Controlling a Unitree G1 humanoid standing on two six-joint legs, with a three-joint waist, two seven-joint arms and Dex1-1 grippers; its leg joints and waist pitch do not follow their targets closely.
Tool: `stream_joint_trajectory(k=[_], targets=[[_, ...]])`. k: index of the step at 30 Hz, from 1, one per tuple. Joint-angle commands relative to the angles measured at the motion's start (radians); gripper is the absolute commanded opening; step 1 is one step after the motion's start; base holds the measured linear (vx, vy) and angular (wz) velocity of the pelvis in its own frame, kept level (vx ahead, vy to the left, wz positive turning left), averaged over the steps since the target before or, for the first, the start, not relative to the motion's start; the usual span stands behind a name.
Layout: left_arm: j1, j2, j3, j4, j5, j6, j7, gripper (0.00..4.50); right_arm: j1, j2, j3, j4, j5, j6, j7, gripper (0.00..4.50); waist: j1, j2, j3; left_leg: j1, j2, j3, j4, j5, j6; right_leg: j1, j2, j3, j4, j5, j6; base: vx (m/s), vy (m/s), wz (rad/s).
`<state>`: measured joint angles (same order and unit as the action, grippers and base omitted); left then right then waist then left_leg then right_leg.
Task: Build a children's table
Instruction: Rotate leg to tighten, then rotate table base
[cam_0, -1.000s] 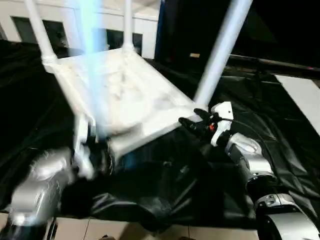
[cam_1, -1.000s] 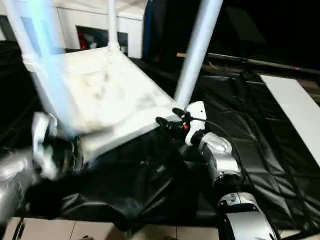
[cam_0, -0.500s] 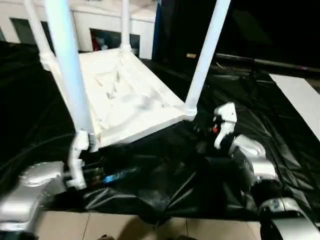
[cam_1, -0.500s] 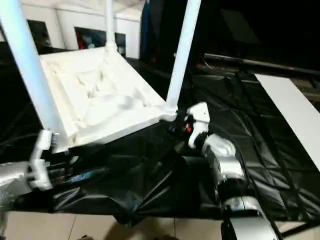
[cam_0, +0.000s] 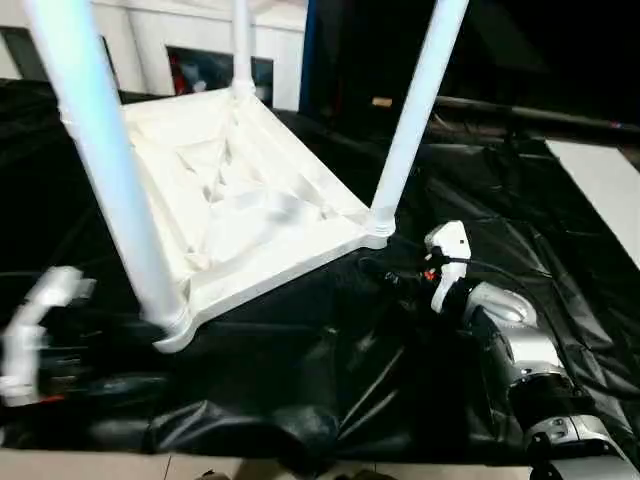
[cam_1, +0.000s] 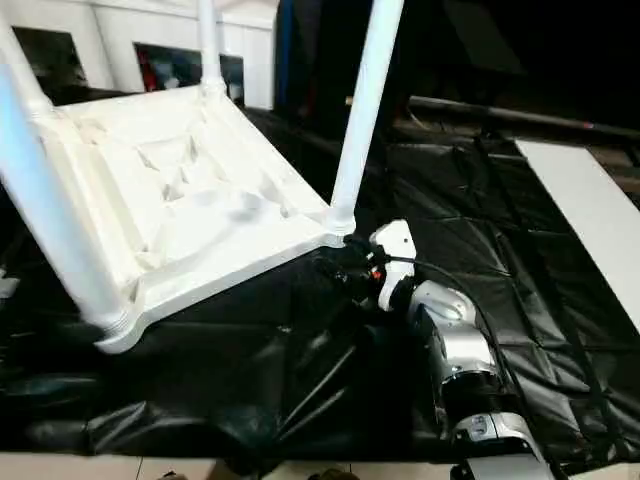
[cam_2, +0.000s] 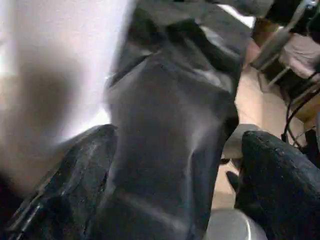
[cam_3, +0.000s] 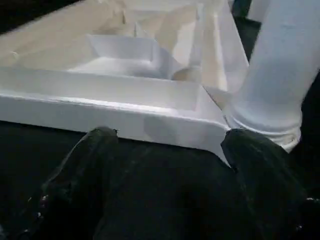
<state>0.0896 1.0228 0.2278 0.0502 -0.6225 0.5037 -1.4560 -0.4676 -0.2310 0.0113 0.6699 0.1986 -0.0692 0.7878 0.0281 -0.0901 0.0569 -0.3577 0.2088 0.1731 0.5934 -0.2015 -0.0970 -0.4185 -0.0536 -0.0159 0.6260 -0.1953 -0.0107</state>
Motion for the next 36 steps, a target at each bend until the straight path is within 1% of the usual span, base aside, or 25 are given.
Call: stream_joint_trajectory(k=[1, 3, 4, 5, 7, 8, 9, 10, 11, 13, 14, 15, 16, 18, 19, 21, 22, 24, 26, 29, 30, 32, 33, 35, 36], targets=[[0.013, 0.023, 0.049, 0.004, -0.001, 0.016, -0.008, 4.44, 0.013, -0.017, -0.004, -0.001, -0.011, 0.012, -0.019, 3.76, -0.004, 0.042, -0.056, 0.017, 0.009, 0.011, -0.073, -0.141, 0.021, 0.052, -0.043, 0.028, -0.053, 0.016, -0.251, 0.000, 0.000, 0.00], [0.023, 0.035, 0.084, 0.024, -0.003, 0.014, -0.007, 4.44, 0.018, -0.019, -0.007, -0.005, -0.011, 0.014, -0.028, 3.76, -0.004, 0.039, -0.051, 0.018, 0.012, 0.011, -0.075, -0.178, 0.012, 0.050, -0.044, 0.029, -0.059, -0.044, -0.246, 0.000, 0.000, 0.00], [0.019, 0.034, 0.115, 0.046, -0.007, -0.001, 0.005, 4.44, 0.021, -0.020, -0.009, -0.009, -0.010, 0.017, -0.033, 3.76, -0.003, 0.040, -0.048, 0.019, 0.012, 0.010, -0.078, -0.220, 0.004, 0.047, -0.046, 0.032, -0.065, -0.121, -0.234, 0.000, 0.000, 0.00], [0.015, 0.033, 0.135, 0.060, -0.010, -0.011, 0.011, 4.44, 0.023, -0.020, -0.011, -0.012, -0.009, 0.019, -0.036, 3.76, -0.003, 0.039, -0.044, 0.020, 0.012, 0.009, -0.079, -0.249, -0.001, 0.045, -0.046, 0.033, -0.069, -0.167, -0.224, 0.000, 0.000, 0.00], [-0.028, 0.007, 0.181, 0.101, -0.031, -0.047, 0.038, 4.44, 0.027, -0.017, -0.015, -0.016, -0.005, 0.026, -0.042, 3.76, -0.001, 0.036, -0.040, 0.024, 0.012, 0.006, -0.081, -0.289, -0.008, 0.041, -0.047, 0.033, -0.076, -0.247, -0.207, 0.000, 0.000, 0.00], [-0.070, -0.017, 0.196, 0.129, -0.045, -0.073, 0.063, 4.44, 0.030, -0.012, -0.015, -0.019, -0.003, 0.032, -0.045, 3.76, 0.000, 0.037, -0.042, 0.026, 0.012, 0.006, -0.080, -0.291, -0.010, 0.041, -0.048, 0.034, -0.076, -0.250, -0.206, 0.000, 0.000, 0.00], [-0.113, -0.047, 0.199, 0.150, -0.055, -0.098, 0.090, 4.44, 0.033, -0.005, -0.013, -0.021, -0.003, 0.037, -0.048, 3.76, 0.000, 0.034, -0.042, 0.027, 0.012, 0.007, -0.080, -0.291, -0.010, 0.039, -0.046, 0.034, -0.077, -0.253, -0.205, 0.000, 0.000, 0.00], [-0.138, -0.065, 0.198, 0.162, -0.061, -0.113, 0.107, 4.44, 0.036, -0.001, -0.011, -0.022, -0.003, 0.039, -0.050, 3.76, 0.006, 0.037, -0.043, 0.032, 0.012, 0.007, -0.079, -0.299, -0.015, 0.036, -0.048, 0.033, -0.076, -0.251, -0.208, 0.000, 0.000, 0.00], [-0.181, -0.114, 0.176, 0.161, -0.073, -0.122, 0.127, 4.44, 0.038, 0.010, 0.001, -0.012, -0.019, 0.038, -0.062, 3.76, 0.007, 0.037, -0.044, 0.023, 0.015, 0.003, -0.082, -0.276, -0.021, 0.044, -0.051, 0.033, -0.070, -0.227, -0.211, 0.000, 0.000, 0.00], [-0.194, -0.129, 0.159, 0.156, -0.074, -0.113, 0.125, 4.44, 0.036, 0.016, 0.006, -0.004, -0.029, 0.042, -0.074, 3.76, 0.007, 0.036, -0.045, 0.025, 0.014, 0.005, -0.080, -0.261, -0.026, 0.042, -0.051, 0.032, -0.068, -0.210, -0.212, 0.000, 0.000, 0.00], [-0.199, -0.135, 0.151, 0.153, -0.074, -0.108, 0.124, 4.44, 0.035, 0.019, 0.008, -0.001, -0.033, 0.044, -0.080, 3.76, 0.004, 0.035, -0.048, 0.018, 0.012, 0.003, -0.080, -0.242, -0.024, 0.049, -0.051, 0.032, -0.063, -0.187, -0.212, 0.000, 0.000, 0.00], [-0.215, -0.153, 0.127, 0.142, -0.074, -0.090, 0.115, 4.44, 0.026, 0.022, 0.012, 0.020, -0.050, 0.045, -0.112, 3.76, 0.004, 0.035, -0.049, 0.017, 0.012, 0.003, -0.080, -0.230, -0.024, 0.051, -0.051, 0.032, -0.062, -0.175, -0.211, 0.000, 0.000, 0.00], [-0.229, -0.166, 0.108, 0.131, -0.080, -0.073, 0.109, 4.44, 0.018, 0.026, 0.013, 0.039, -0.061, 0.043, -0.136, 3.76, 0.002, 0.036, -0.050, 0.021, 0.011, 0.005, -0.078, -0.211, -0.029, 0.047, -0.049, 0.031, -0.061, -0.147, -0.217, 0.000, 0.000, 0.00], [-0.260, -0.198, 0.077, 0.117, -0.084, -0.057, 0.099, 4.44, 0.002, 0.032, 0.013, 0.074, -0.081, 0.033, -0.184, 3.76, 0.003, 0.035, -0.052, 0.019, 0.009, 0.007, -0.077, -0.198, -0.028, 0.050, -0.050, 0.032, -0.059, -0.123, -0.222, 0.000, 0.000, 0.00], [-0.273, -0.210, 0.061, 0.112, -0.084, -0.050, 0.096, 4.44, -0.004, 0.037, 0.012, 0.085, -0.086, 0.026, -0.201, 3.76, 0.004, 0.038, -0.053, 0.022, 0.009, 0.008, -0.076, -0.195, -0.032, 0.048, -0.050, 0.031, -0.060, -0.117, -0.226, 0.000, 0.000, 0.00], [-0.299, -0.237, 0.020, 0.113, -0.066, -0.056, 0.085, 4.44, -0.010, 0.046, 0.018, 0.092, -0.098, 0.018, -0.224, 3.76, 0.004, 0.037, -0.053, 0.019, 0.009, 0.007, -0.076, -0.199, -0.034, 0.052, -0.050, 0.032, -0.061, -0.120, -0.220, 0.000, 0.000, 0.00], [-0.321, -0.267, -0.014, 0.112, -0.057, -0.060, 0.085, 4.44, -0.015, 0.058, 0.020, 0.097, -0.104, 0.015, -0.236, 3.76, 0.003, 0.038, -0.052, 0.018, 0.010, 0.007, -0.077, -0.201, -0.035, 0.052, -0.051, 0.032, -0.060, -0.121, -0.218, 0.000, 0.000, 0.00], [-0.333, -0.284, -0.030, 0.108, -0.056, -0.061, 0.092, 4.44, -0.018, 0.065, 0.020, 0.101, -0.105, 0.014, -0.240, 3.76, 0.003, 0.037, -0.054, 0.018, 0.010, 0.006, -0.075, -0.196, -0.035, 0.055, -0.051, 0.032, -0.058, -0.109, -0.219, 0.000, 0.000, 0.00], [-0.353, -0.314, -0.063, 0.093, -0.056, -0.058, 0.100, 4.44, -0.027, 0.078, 0.022, 0.112, -0.108, 0.009, -0.253, 3.76, 0.003, 0.039, -0.056, 0.017, 0.010, 0.007, -0.074, -0.175, -0.031, 0.057, -0.051, 0.032, -0.055, -0.076, -0.226, 0.000, 0.000, 0.00], [-0.369, -0.348, -0.125, 0.016, -0.082, -0.014, 0.096, 4.44, -0.047, 0.098, 0.034, 0.135, -0.116, 0.002, -0.266, 3.76, 0.002, 0.039, -0.056, 0.018, 0.012, 0.008, -0.073, -0.174, -0.030, 0.056, -0.050, 0.030, -0.054, -0.064, -0.235, 0.000, 0.000, 0.00], [-0.378, -0.366, -0.146, -0.022, -0.095, 0.005, 0.099, 4.44, -0.057, 0.105, 0.039, 0.146, -0.120, -0.001, -0.266, 3.76, 0.001, 0.042, -0.055, 0.018, 0.013, 0.008, -0.073, -0.180, -0.033, 0.055, -0.050, 0.030, -0.053, -0.068, -0.238, 0.000, 0.000, 0.00], [-0.387, -0.380, -0.160, -0.045, -0.104, 0.017, 0.101, 4.44, -0.065, 0.111, 0.042, 0.156, -0.124, -0.005, -0.266, 3.76, 0.002, 0.040, -0.055, 0.018, 0.012, 0.010, -0.072, -0.177, -0.032, 0.056, -0.049, 0.031, -0.053, -0.063, -0.238, 0.000, 0.000, 0.00], [-0.402, -0.393, -0.180, -0.067, -0.109, 0.030, 0.102, 4.44, -0.075, 0.116, 0.046, 0.169, -0.130, -0.010, -0.269, 3.76, 0.002, 0.038, -0.056, 0.015, 0.011, 0.009, -0.071, -0.162, -0.031, 0.060, -0.050, 0.031, -0.051, -0.054, -0.235, 0.000, 0.000, 0.00], [-0.441, -0.437, -0.237, -0.103, -0.104, 0.041, 0.104, 4.44, -0.093, 0.129, 0.053, 0.185, -0.139, -0.019, -0.264, 3.76, 0.002, 0.038, -0.055, 0.016, 0.009, 0.011, -0.070, -0.155, -0.030, 0.060, -0.049, 0.032, -0.052, -0.054, -0.230, 0.000, 0.000, 0.00], [-0.445, -0.442, -0.243, -0.106, -0.103, 0.042, 0.104, 4.44, -0.095, 0.131, 0.053, 0.186, -0.140, -0.020, -0.264, 3.76, 0.002, 0.038, -0.055, 0.016, 0.009, 0.011, -0.070, -0.155, -0.030, 0.060, -0.049, 0.032, -0.052, -0.054, -0.230, 0.000, 0.000, 0.00]])
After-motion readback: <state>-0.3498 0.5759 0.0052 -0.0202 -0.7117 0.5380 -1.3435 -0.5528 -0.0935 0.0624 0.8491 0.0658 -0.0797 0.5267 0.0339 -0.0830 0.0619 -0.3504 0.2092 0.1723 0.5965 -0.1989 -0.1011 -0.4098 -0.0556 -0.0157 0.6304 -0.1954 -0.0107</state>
